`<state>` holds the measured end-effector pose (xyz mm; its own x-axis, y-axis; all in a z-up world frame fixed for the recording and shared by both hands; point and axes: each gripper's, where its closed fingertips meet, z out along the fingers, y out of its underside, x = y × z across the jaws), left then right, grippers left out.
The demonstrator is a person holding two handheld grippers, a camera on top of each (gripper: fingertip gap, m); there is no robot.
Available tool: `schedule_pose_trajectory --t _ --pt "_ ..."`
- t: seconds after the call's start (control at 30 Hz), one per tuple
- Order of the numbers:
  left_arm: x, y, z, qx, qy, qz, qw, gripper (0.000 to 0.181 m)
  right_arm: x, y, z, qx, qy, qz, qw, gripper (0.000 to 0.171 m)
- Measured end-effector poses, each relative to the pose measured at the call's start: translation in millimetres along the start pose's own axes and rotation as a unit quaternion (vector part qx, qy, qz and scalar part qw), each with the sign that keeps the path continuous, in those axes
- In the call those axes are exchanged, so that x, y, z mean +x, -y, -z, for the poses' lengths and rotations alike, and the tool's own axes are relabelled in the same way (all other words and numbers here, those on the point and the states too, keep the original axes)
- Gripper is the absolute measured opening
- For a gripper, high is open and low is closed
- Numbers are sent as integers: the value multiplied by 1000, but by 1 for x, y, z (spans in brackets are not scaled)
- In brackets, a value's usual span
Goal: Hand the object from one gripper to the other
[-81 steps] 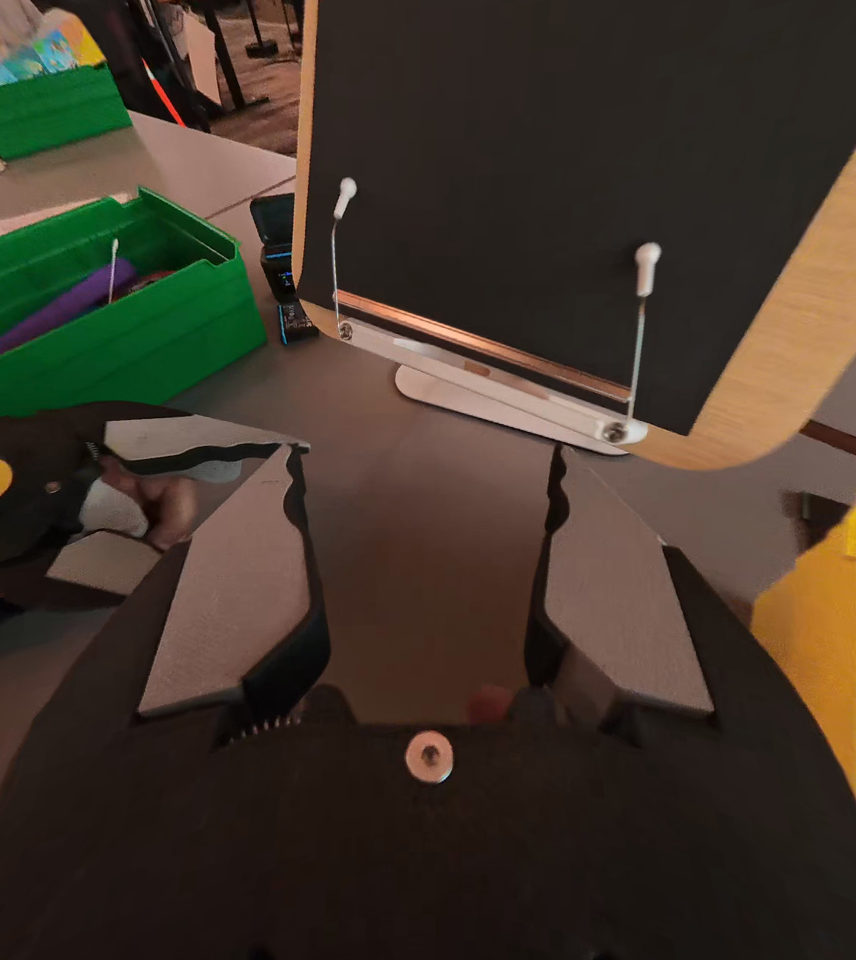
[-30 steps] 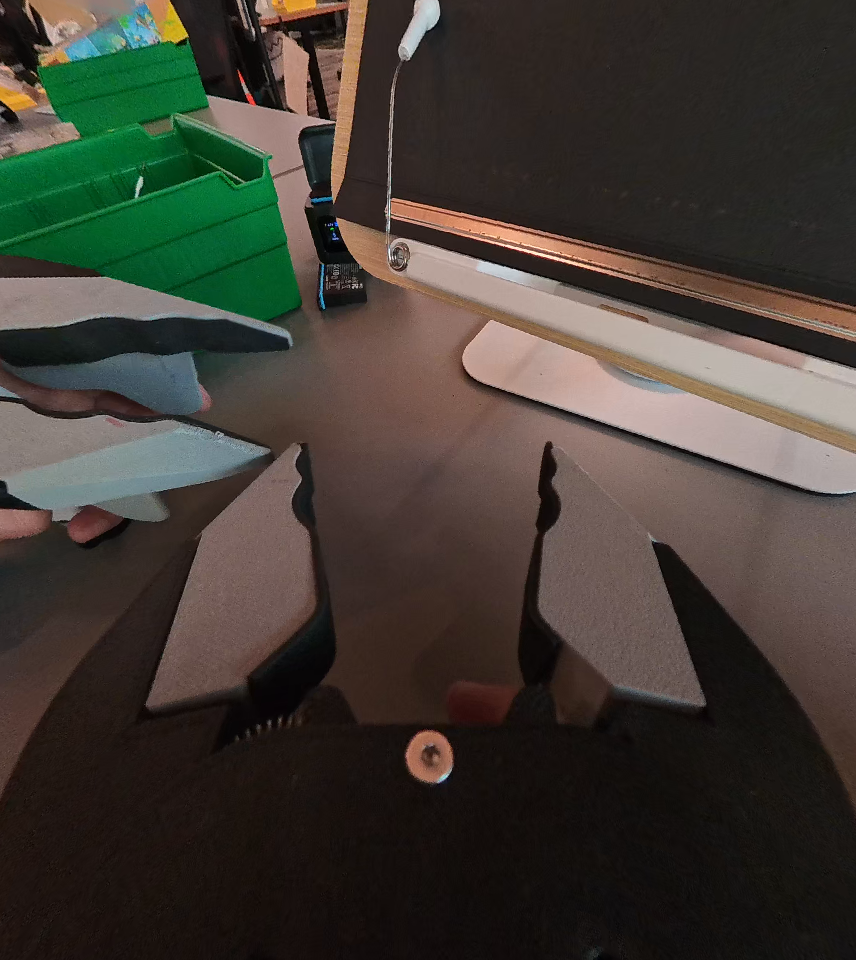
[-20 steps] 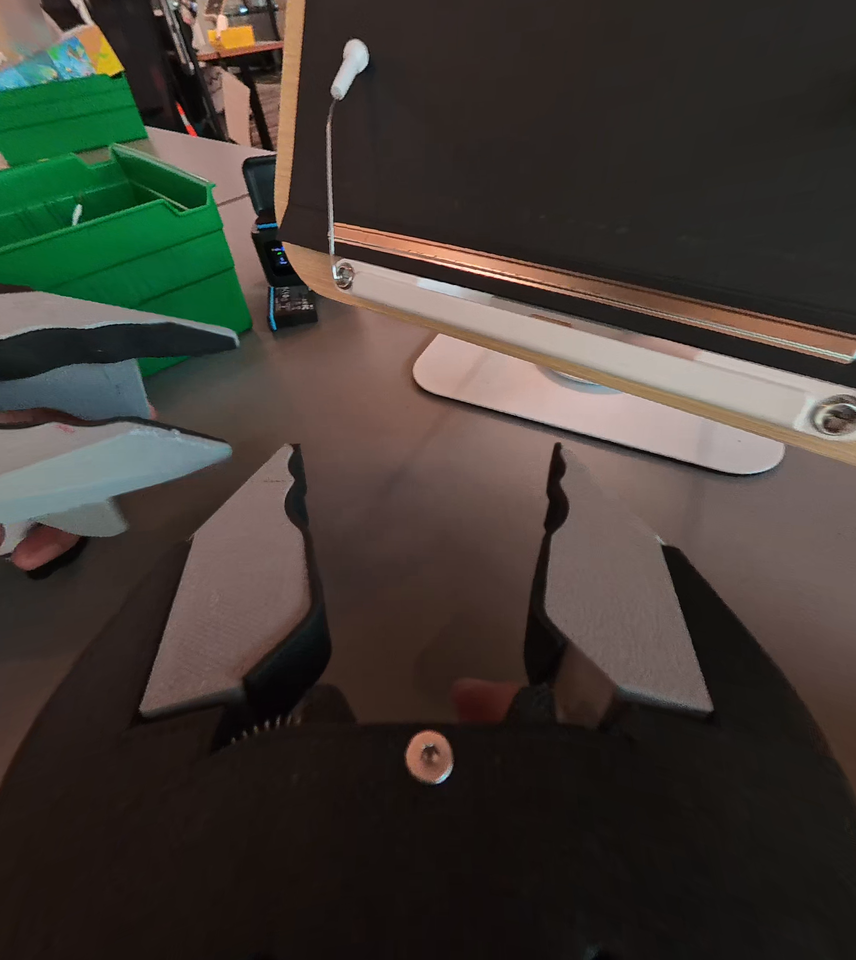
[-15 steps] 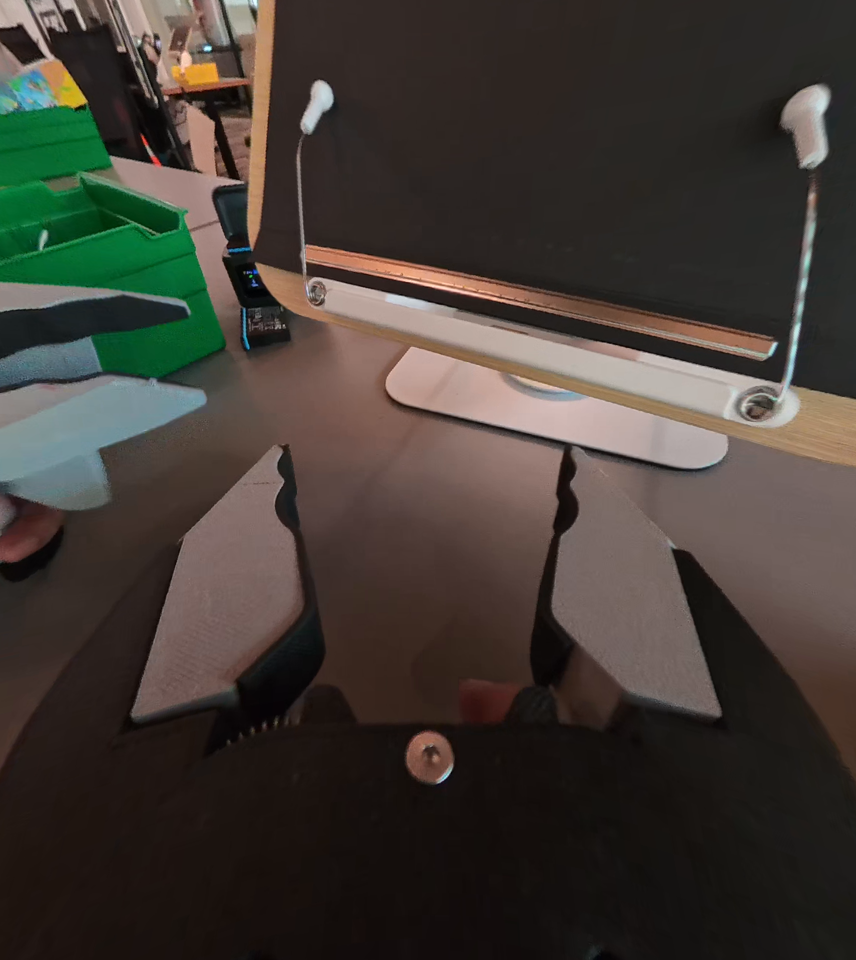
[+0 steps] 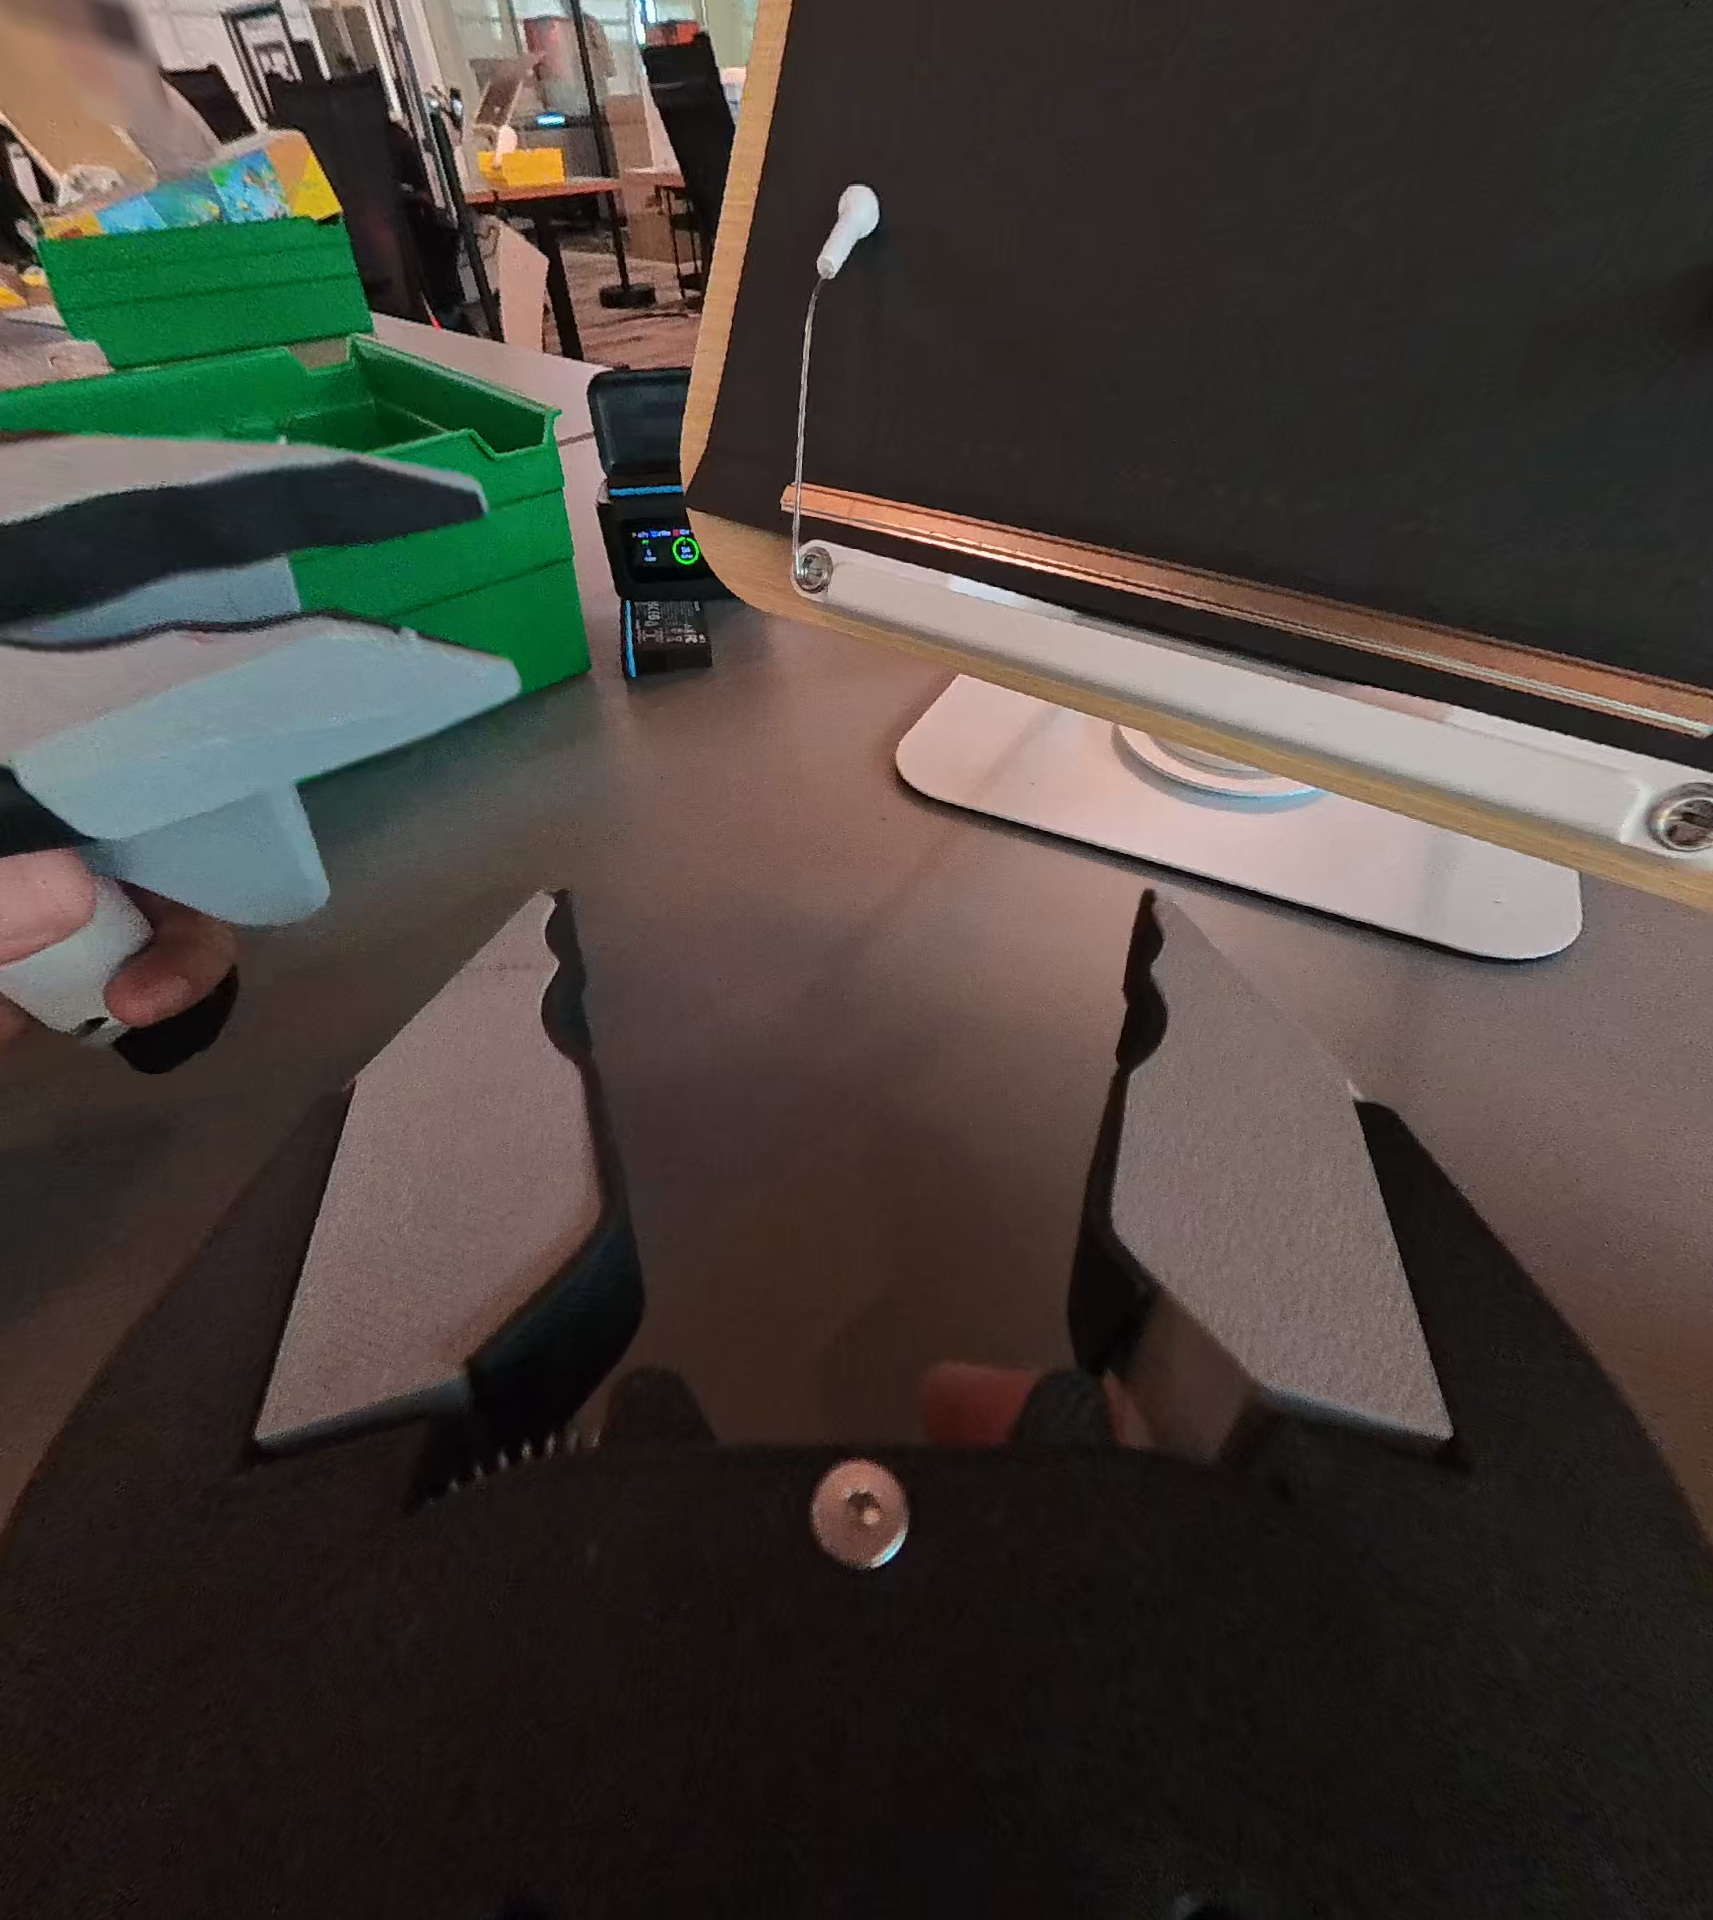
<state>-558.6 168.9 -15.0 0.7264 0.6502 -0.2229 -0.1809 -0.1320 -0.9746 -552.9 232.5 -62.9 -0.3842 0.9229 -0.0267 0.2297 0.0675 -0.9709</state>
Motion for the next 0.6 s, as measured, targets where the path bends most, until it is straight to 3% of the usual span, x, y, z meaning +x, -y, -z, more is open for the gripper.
schedule_pose_trajectory --t 0.2,0.37,0.53,0.6 --pt "-13 15 18 2 44 -17 999 44 -8 -2 -1 -6 11 20 1000 100" --pt "-13 41 73 -19 30 4 999 47 -11 0 0 0 9 38 999 98" --pt "-80 79 128 -85 88 -24 992 48 -11 -3 -2 -10 21 25 999 97" --pt "-116 77 140 -131 107 -32 985 43 -11 -3 -2 -13 30 15 999 94"
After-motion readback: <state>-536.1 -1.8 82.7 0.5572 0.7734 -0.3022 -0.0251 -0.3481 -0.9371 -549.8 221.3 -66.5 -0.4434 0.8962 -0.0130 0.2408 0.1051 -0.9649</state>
